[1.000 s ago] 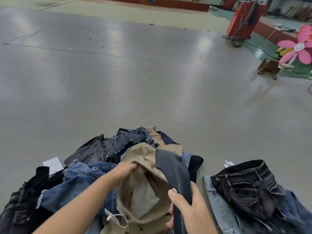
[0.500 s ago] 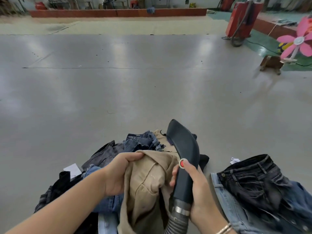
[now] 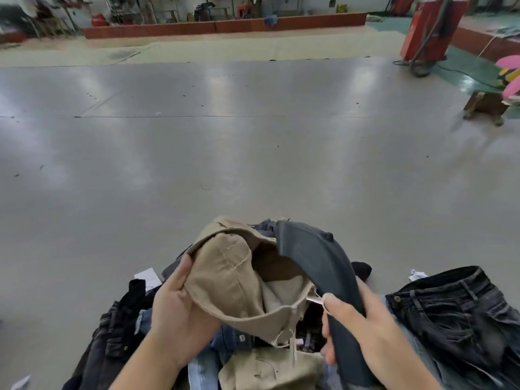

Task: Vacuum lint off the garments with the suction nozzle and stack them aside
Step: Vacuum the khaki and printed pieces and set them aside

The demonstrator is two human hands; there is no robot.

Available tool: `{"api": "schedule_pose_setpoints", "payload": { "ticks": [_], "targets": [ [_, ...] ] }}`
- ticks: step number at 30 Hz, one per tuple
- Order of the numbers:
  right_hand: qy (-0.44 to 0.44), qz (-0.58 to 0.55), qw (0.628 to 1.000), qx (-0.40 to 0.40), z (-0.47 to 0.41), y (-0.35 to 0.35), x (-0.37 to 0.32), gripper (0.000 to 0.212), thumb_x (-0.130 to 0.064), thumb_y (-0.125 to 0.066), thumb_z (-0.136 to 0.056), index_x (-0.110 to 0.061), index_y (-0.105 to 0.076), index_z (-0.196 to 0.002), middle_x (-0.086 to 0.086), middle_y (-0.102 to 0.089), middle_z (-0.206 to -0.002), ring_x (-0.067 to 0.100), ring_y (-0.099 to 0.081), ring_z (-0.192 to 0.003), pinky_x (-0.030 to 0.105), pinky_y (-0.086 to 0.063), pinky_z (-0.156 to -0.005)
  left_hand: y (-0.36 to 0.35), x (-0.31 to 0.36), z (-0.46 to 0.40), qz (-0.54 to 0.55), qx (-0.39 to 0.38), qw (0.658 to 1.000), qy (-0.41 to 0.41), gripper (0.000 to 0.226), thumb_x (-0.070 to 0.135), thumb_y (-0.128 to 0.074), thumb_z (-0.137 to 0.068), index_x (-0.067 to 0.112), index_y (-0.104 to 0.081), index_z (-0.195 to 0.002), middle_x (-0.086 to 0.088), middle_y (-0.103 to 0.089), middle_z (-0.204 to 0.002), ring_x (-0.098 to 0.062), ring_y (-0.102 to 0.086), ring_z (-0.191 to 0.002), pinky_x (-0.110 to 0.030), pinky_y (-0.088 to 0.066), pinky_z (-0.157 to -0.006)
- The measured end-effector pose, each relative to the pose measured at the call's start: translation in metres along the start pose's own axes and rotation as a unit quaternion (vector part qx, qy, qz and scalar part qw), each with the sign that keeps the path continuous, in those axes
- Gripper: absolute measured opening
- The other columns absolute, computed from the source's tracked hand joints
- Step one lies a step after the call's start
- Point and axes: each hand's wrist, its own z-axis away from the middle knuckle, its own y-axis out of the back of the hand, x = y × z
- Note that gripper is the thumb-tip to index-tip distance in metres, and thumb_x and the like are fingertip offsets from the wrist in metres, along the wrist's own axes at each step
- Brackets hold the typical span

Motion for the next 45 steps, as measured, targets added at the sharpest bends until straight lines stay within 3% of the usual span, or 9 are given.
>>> {"api": "schedule_pose_setpoints", "payload": {
  "ticks": [4, 12, 18, 21, 29, 34, 37, 41, 45],
  "targets": [
    [-0.03, 0.132, 0.987, -0.09, 0.009, -0.011, 0.007, 0.052, -0.057, -0.064, -0.061, -0.053, -0.05, -0.111, -0.039, -0.061, -0.107, -0.017, -0.057, -0.099, 0.009, -0.043, -0.081, 0.001, -0.012, -0.005, -0.014, 0.058, 0.998, -0.007, 0.057, 0.048, -0.04, -0.085, 0.007, -0.073, -0.107, -0.016, -0.065, -0.122, -0.034, -0.065, -0.108, -0.045, -0.058, -0.075],
    [-0.044, 0.084, 0.993, -0.07, 0.005, -0.024, 0.017, 0.038, -0.047, -0.065, -0.067, -0.052, -0.052, -0.102, -0.04, -0.061, -0.102, -0.018, -0.057, -0.097, 0.007, -0.043, -0.076, 0.007, -0.023, -0.016, -0.064, 0.097, 0.993, 0.018, 0.058, 0.043, -0.048, -0.083, 0.003, -0.066, -0.12, -0.02, -0.061, -0.128, -0.035, -0.06, -0.116, -0.048, -0.041, -0.098],
    [-0.068, 0.01, 0.996, -0.059, 0.0, -0.027, 0.018, 0.033, -0.042, -0.068, -0.068, -0.047, -0.062, -0.1, 0.003, -0.066, -0.068, 0.02, -0.062, -0.051, 0.028, -0.047, -0.051, 0.006, -0.025, -0.016, -0.064, 0.074, 0.994, 0.05, 0.055, 0.048, -0.04, -0.086, 0.011, -0.072, -0.111, -0.013, -0.064, -0.125, -0.03, -0.063, -0.112, -0.039, -0.057, -0.078],
    [-0.061, -0.039, 0.997, -0.006, -0.005, -0.024, 0.014, 0.031, -0.036, -0.074, -0.07, -0.028, -0.063, -0.098, 0.012, -0.061, -0.063, 0.03, -0.057, -0.045, 0.031, -0.046, -0.047, 0.005, -0.03, -0.016, -0.067, 0.066, 0.993, 0.069, 0.057, 0.049, -0.039, -0.085, 0.011, -0.073, -0.109, -0.014, -0.065, -0.124, -0.032, -0.064, -0.111, -0.042, -0.055, -0.078],
    [-0.015, -0.126, 0.97, 0.207, -0.009, 0.014, 0.009, 0.02, -0.022, -0.065, -0.085, -0.008, -0.057, -0.097, 0.01, -0.058, -0.057, 0.028, -0.056, -0.043, 0.041, -0.051, -0.053, 0.006, -0.013, -0.012, 0.024, -0.018, 0.998, -0.047, 0.064, 0.061, -0.048, -0.086, 0.01, -0.068, -0.119, -0.016, -0.063, -0.127, -0.037, -0.061, -0.114, -0.05, -0.053, -0.083],
    [0.002, -0.132, 0.981, 0.14, -0.008, 0.002, 0.013, 0.036, -0.031, -0.071, -0.068, -0.011, -0.059, -0.095, 0.012, -0.058, -0.059, 0.029, -0.057, -0.049, 0.035, -0.053, -0.048, 0.0, -0.035, -0.01, -0.011, -0.062, 0.998, 0.008, 0.06, 0.036, -0.092, -0.051, 0.009, -0.074, -0.102, -0.014, -0.072, -0.1, -0.029, -0.071, -0.088, -0.042, -0.058, -0.073],
    [-0.007, -0.141, 0.987, 0.08, -0.012, -0.012, 0.018, 0.031, -0.034, -0.074, -0.064, -0.02, -0.065, -0.09, 0.013, -0.059, -0.064, 0.029, -0.058, -0.051, 0.033, -0.052, -0.05, 0.002, -0.041, -0.01, -0.039, -0.014, 0.999, 0.032, 0.066, 0.016, -0.095, -0.038, -0.003, -0.073, -0.097, -0.025, -0.07, -0.102, -0.035, -0.07, -0.09, -0.045, -0.058, -0.08],
    [-0.021, -0.176, 0.984, 0.03, -0.016, -0.021, 0.024, 0.027, -0.03, -0.078, -0.07, -0.019, -0.065, -0.09, 0.016, -0.06, -0.069, 0.029, -0.057, -0.049, 0.033, -0.05, -0.049, 0.001, -0.032, -0.004, -0.027, -0.07, 0.995, 0.062, 0.058, 0.014, -0.092, -0.046, -0.004, -0.073, -0.098, -0.023, -0.071, -0.098, -0.034, -0.07, -0.086, -0.042, -0.058, -0.075],
    [-0.019, -0.224, 0.974, 0.01, -0.016, -0.025, 0.027, 0.029, -0.031, -0.08, -0.065, -0.014, -0.065, -0.083, 0.018, -0.059, -0.069, 0.028, -0.056, -0.048, 0.033, -0.05, -0.049, -0.005, -0.035, 0.001, -0.016, -0.112, 0.993, 0.041, 0.05, 0.018, -0.061, -0.088, -0.012, -0.051, -0.127, -0.031, -0.056, -0.127, -0.041, -0.054, -0.12, -0.05, -0.039, -0.105]
  ]
}}
